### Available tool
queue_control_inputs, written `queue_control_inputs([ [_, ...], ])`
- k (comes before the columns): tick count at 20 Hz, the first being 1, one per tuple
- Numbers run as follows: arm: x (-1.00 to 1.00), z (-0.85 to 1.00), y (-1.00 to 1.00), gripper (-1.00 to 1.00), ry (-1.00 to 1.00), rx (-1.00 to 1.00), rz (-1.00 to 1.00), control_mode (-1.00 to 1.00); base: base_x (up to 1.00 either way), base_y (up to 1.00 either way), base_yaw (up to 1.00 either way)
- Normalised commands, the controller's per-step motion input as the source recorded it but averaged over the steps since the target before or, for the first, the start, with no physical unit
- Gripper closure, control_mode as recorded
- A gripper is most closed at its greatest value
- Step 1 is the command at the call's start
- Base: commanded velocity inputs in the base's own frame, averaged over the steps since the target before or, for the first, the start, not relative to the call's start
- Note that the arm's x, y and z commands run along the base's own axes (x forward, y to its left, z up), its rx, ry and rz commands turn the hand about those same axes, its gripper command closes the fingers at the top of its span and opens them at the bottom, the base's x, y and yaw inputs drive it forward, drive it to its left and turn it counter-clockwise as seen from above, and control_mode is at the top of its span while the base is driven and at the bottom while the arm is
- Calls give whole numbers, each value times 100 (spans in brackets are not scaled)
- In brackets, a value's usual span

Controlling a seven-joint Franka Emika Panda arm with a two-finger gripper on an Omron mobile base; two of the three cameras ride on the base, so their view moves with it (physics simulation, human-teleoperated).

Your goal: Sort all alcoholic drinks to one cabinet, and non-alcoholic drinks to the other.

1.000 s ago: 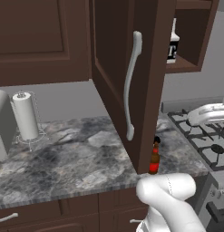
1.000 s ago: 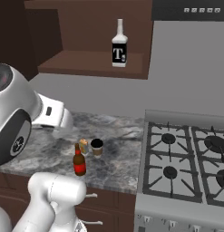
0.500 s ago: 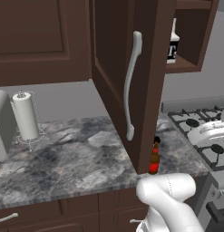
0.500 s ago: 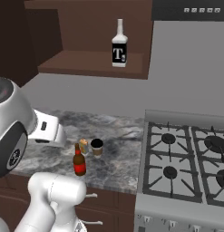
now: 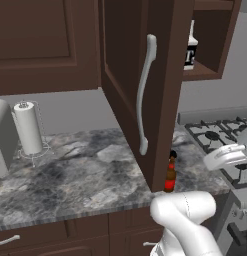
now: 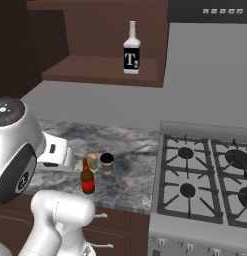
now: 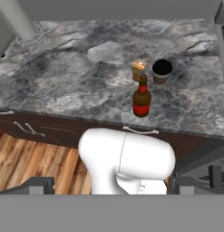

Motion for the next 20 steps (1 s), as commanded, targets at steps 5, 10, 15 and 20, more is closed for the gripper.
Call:
queue_control_inputs([
  [5, 6, -34, 0, -100, 7, 0, 1, -100, 0, 0, 0],
  [10, 5, -35, 7, -100, 0, -4, 1, -100, 0, 0, 0],
  [15, 9, -19, 2, -100, 0, -2, 0, -100, 0, 0, 0],
  [20, 10, -3, 0, -100, 0, 0, 0, -100, 0, 0, 0],
])
